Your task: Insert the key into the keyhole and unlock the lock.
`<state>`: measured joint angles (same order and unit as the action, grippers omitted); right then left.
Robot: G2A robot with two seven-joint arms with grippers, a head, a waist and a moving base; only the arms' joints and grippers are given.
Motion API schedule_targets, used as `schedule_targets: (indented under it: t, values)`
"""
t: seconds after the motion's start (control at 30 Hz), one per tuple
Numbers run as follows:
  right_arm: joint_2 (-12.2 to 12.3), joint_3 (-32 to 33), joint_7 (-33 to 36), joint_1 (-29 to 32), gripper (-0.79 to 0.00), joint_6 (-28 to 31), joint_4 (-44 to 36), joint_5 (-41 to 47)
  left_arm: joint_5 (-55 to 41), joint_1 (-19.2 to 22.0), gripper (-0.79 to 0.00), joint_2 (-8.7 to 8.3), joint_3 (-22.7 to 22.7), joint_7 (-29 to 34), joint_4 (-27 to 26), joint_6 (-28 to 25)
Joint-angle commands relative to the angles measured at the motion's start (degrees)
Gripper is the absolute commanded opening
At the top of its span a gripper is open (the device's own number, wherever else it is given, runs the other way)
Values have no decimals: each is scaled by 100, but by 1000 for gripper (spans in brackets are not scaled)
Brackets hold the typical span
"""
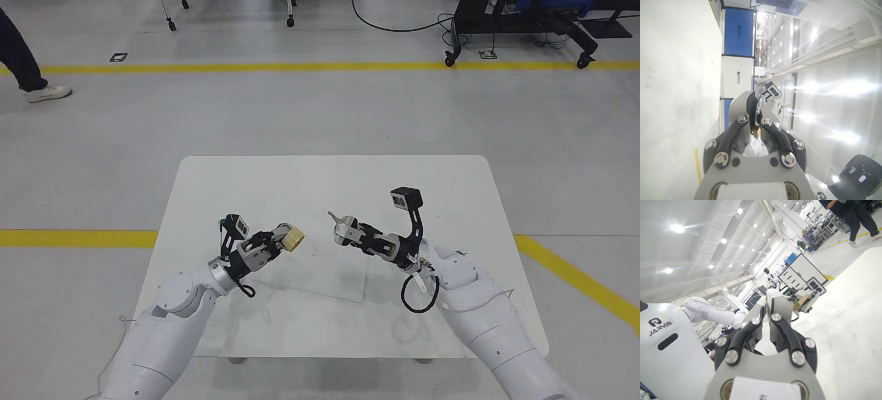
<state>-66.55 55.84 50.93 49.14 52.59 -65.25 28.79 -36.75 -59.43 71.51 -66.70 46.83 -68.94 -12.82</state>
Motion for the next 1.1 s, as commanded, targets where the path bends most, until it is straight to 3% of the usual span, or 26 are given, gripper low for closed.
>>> schedule_targets:
  t: [0.0, 0.13, 0.33, 0.5, 0.63, 0.8, 1.07]
  values:
    - [0, 0, 0, 0, -785, 0, 0, 0, 24, -7, -785, -1, -7, -48, -6, -5]
    - [0, 2, -29, 13, -785, -41, 0, -13, -621, -47, -785, 26, -52, -7, -107, 558]
    - [11, 89, -666, 179, -785, -943, -218, -591, -1011, 437, -785, 139, 253, -4, 468, 1502]
    - [-5, 24, -1359, 233, -785, -2312, -432, -1489, -832, 787, -785, 264, 592, -312, 767, 1581]
    - [-7, 12, -1475, 330, -785, -2747, -633, -1731, -683, 909, -785, 315, 686, -498, 844, 1448]
    - [10, 109, -1601, 492, -785, -3033, -845, -1865, -563, 927, -785, 347, 713, -654, 892, 1321]
    - [56, 343, -1629, 777, -785, -2776, -1171, -1893, -415, 901, -785, 368, 687, -854, 911, 1232]
